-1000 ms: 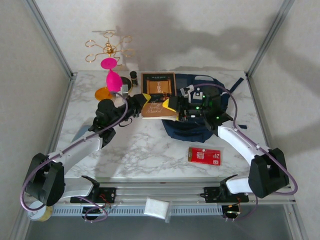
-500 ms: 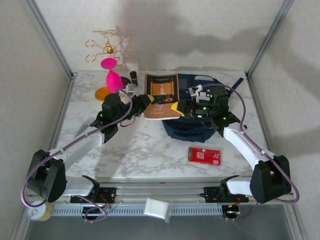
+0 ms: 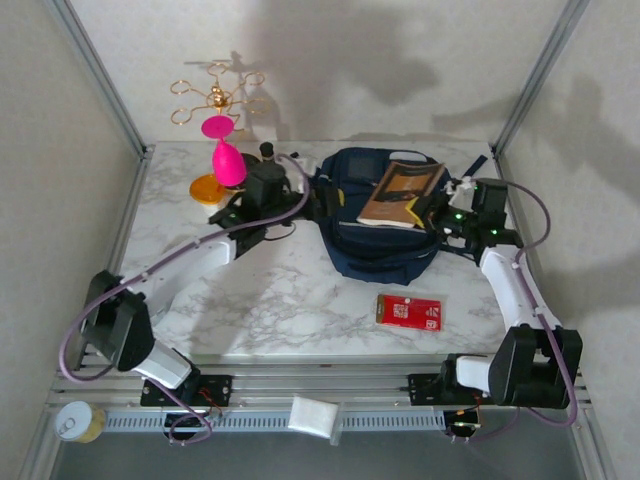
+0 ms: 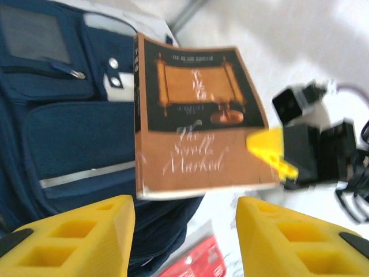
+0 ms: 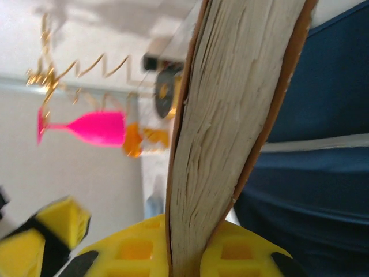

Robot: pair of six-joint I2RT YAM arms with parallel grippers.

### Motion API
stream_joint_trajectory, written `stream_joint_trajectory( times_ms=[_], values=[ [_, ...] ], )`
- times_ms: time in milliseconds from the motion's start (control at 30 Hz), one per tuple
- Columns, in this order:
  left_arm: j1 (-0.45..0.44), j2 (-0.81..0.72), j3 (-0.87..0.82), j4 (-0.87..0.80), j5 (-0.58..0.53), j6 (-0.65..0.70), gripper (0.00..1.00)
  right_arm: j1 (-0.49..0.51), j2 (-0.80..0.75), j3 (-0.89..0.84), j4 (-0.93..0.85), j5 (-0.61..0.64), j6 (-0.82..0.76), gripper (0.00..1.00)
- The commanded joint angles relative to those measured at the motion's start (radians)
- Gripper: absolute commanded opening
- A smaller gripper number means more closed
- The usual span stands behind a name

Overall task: Pack the student bag
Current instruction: Open the student bag at the center of the table.

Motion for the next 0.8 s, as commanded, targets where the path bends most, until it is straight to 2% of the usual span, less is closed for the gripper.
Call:
stream_joint_trajectory(
  times_ms=[0,133,333,600,767],
  values=[
    [-0.084,0.104,0.075,-0.146,0.012,0.246,0.51,-0.063,-0.058,0.053,-0.078,0.087,-0.103,0.0],
    [-0.165,0.253,0.194,-0.234,0.025,0.368,0.56,-0.183,-0.091,0.028,-0.088,0.116,-0.098,0.0],
    [-0.231,0.464,0.365,-0.31,-0.007,0.472,0.59,-0.296,-0.106,-0.013,-0.081,0.079,-0.103,0.0],
    [-0.247,0.639,0.515,-0.338,-0.054,0.518,0.59,-0.346,-0.11,-0.031,-0.085,0.047,-0.123,0.0],
    [-0.246,0.687,0.576,-0.368,-0.117,0.533,0.48,-0.358,-0.113,-0.034,-0.087,0.034,-0.13,0.0]
  ],
)
